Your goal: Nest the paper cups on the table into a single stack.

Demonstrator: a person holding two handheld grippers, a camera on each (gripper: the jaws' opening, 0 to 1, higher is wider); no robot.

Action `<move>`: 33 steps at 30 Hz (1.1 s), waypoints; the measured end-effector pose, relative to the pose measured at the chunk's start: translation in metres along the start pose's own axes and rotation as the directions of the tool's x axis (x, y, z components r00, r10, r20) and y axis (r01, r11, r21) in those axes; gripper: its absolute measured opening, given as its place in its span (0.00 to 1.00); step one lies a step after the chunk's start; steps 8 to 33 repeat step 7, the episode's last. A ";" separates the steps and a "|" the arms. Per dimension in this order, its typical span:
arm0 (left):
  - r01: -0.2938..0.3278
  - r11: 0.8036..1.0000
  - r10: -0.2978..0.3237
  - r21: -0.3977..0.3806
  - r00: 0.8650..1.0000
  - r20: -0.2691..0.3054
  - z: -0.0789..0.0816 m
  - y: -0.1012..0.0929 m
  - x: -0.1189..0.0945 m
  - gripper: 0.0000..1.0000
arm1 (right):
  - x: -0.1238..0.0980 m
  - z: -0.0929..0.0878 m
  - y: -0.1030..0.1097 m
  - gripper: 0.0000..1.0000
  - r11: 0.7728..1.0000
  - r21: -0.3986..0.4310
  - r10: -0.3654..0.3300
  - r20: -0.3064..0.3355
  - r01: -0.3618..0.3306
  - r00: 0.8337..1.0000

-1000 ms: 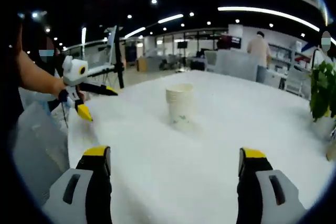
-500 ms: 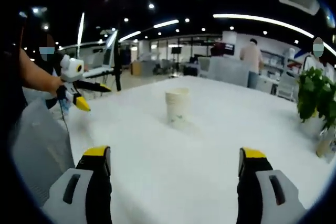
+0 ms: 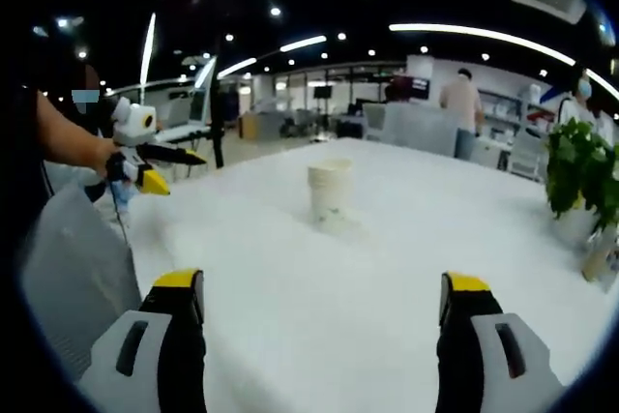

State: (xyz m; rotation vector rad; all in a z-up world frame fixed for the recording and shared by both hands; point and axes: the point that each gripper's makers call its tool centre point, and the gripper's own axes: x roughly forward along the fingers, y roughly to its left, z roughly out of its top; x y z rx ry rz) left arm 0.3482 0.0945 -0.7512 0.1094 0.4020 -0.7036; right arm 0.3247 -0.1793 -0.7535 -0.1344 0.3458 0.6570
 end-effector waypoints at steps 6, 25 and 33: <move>0.004 1.000 -0.004 0.009 1.000 -0.003 -0.001 -0.003 -0.002 0.99 | -0.003 -0.002 0.001 1.00 1.000 0.021 -0.006 0.003 0.006 1.000; 0.005 1.000 -0.005 0.010 1.000 -0.003 -0.001 -0.003 -0.002 0.99 | -0.004 -0.003 0.002 1.00 1.000 0.021 -0.005 0.002 0.005 1.000; 0.005 1.000 -0.005 0.010 1.000 -0.003 -0.001 -0.003 -0.002 0.99 | -0.004 -0.003 0.002 1.00 1.000 0.021 -0.005 0.002 0.005 1.000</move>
